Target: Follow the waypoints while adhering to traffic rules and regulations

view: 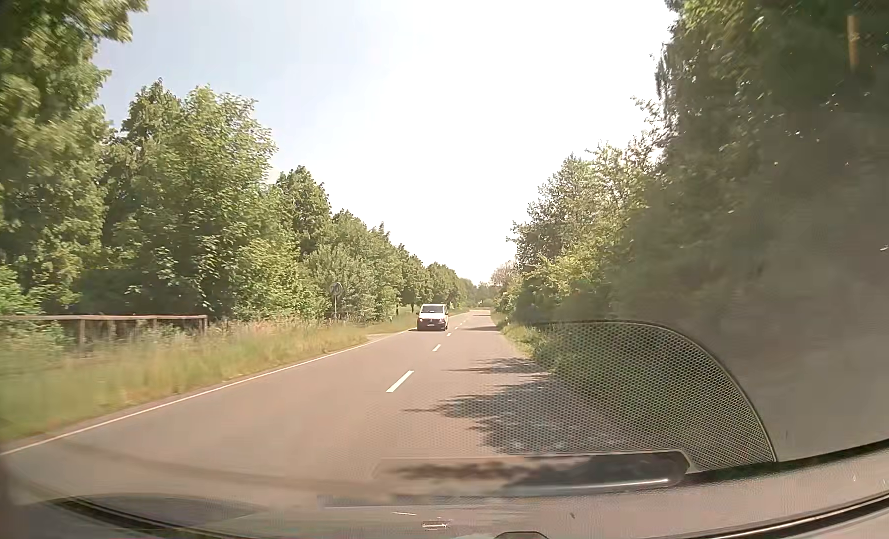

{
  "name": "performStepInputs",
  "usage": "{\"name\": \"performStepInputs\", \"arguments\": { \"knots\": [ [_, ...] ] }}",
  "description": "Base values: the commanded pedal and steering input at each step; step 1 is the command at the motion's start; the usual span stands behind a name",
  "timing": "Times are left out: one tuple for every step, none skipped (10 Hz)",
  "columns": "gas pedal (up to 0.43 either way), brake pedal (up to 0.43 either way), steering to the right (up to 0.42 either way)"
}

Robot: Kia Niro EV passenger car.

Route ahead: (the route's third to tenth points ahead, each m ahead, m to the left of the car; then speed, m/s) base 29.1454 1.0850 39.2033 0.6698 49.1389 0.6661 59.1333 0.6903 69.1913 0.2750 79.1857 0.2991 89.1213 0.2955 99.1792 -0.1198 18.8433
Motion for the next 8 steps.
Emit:
{"name": "performStepInputs", "arguments": {
  "knots": [
    [0.378, 0.0, -0.001],
    [0.378, 0.0, -0.001],
    [0.39, 0.0, -0.001],
    [0.398, 0.0, -0.001],
    [0.398, 0.0, -0.001],
    [0.398, 0.0, -0.001],
    [0.398, 0.0, -0.001],
    [0.398, 0.0, -0.001]
  ]
}}
